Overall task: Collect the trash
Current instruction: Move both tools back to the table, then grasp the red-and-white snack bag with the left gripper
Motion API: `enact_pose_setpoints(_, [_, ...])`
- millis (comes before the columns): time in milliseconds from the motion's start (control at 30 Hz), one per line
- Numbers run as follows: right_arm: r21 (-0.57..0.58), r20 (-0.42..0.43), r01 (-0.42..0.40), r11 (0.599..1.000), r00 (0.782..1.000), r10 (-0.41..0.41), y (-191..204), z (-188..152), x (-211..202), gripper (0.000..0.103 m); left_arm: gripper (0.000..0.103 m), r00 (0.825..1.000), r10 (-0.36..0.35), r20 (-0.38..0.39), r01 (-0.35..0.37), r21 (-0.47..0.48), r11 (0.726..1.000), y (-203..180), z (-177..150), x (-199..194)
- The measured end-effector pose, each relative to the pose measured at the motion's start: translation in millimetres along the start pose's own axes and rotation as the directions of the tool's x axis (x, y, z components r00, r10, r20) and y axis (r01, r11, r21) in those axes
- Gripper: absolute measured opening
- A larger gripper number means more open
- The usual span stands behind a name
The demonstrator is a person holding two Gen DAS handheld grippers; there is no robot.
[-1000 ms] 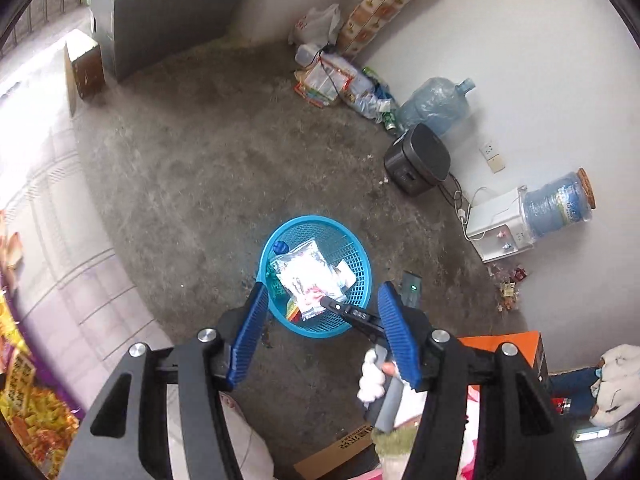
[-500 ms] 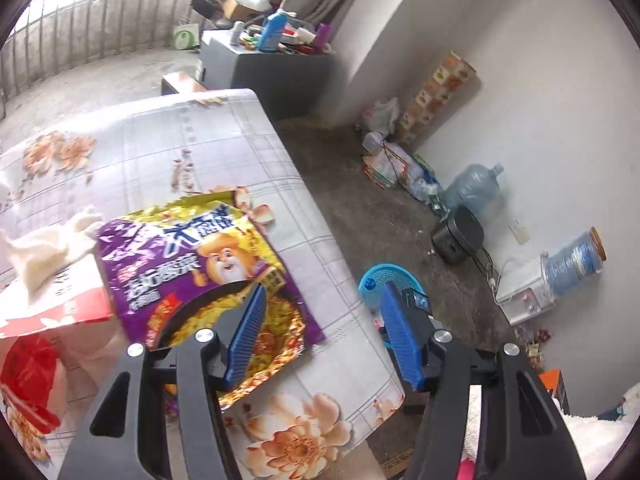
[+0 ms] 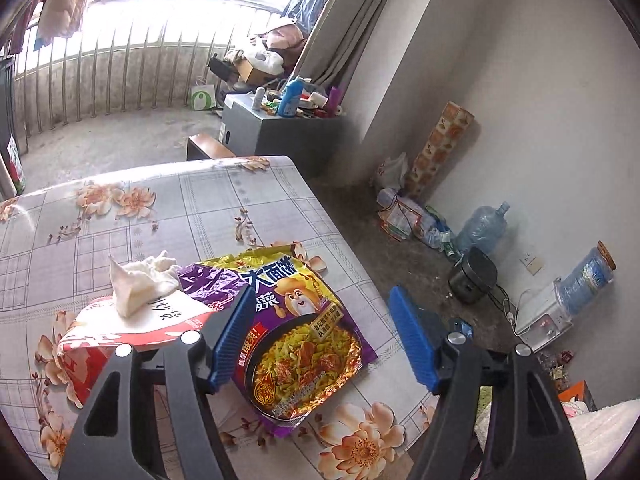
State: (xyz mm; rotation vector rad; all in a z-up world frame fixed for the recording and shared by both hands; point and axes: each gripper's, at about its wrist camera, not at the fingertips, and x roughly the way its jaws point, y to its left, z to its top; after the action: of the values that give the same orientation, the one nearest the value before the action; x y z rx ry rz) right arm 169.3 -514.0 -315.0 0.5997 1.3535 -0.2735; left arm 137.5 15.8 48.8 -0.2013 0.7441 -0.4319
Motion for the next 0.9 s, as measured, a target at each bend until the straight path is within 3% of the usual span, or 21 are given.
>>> enact_pose_setpoints(133, [-0.006, 0.143, -0.005, 1.0, 0.99, 0.006, 0, -10, -57, 0.057, 0.068, 0.999, -0.035, 0.041, 0.035, 0.002, 0.999, 4, -5, -12])
enact_pose_setpoints(233, [-0.042, 0.277, -0.027, 0.999, 0.96, 0.038, 19, -27, -113, 0.057, 0.068, 0.993, -0.048, 0.104, 0.048, 0.007, 0.999, 10, -10, -32])
enact_pose_setpoints(333, [-0.141, 0.423, -0.058, 0.988, 0.899, 0.113, 69, -50, -170, 0.059, 0.072, 0.982, -0.028, 0.188, 0.023, 0.027, 0.999, 19, -16, -60])
enact_pose_setpoints(433, [-0.244, 0.527, -0.101, 0.964, 0.821, 0.22, 114, -83, -219, 0.08, 0.074, 0.968, -0.009, 0.249, 0.003, 0.024, 1.0, 32, -24, -83])
enact_pose_setpoints(467, [-0.278, 0.56, -0.1, 0.955, 0.792, 0.245, 131, -92, -236, 0.082, 0.075, 0.964, 0.001, 0.264, -0.006, 0.021, 1.0, 38, -27, -90])
enact_pose_setpoints(533, [-0.355, 0.594, -0.121, 0.927, 0.737, 0.323, 159, -116, -262, 0.085, 0.075, 0.961, 0.029, 0.276, -0.035, 0.015, 0.999, 47, -36, -98])
enact_pose_setpoints(633, [-0.462, 0.574, -0.167, 0.871, 0.692, 0.437, 201, -147, -281, 0.085, 0.075, 0.963, 0.069, 0.26, -0.068, -0.011, 0.998, 62, -53, -100])
enact_pose_setpoints(767, [-0.558, 0.467, -0.265, 0.787, 0.684, 0.561, 249, -179, -273, 0.085, 0.075, 0.971, 0.104, 0.217, -0.093, -0.06, 0.994, 78, -78, -94])
enact_pose_setpoints(900, [-0.636, 0.328, -0.318, 0.703, 0.713, 0.62, 304, -200, -253, 0.085, 0.075, 0.972, 0.142, 0.19, -0.132, -0.062, 0.989, 87, -99, -84])
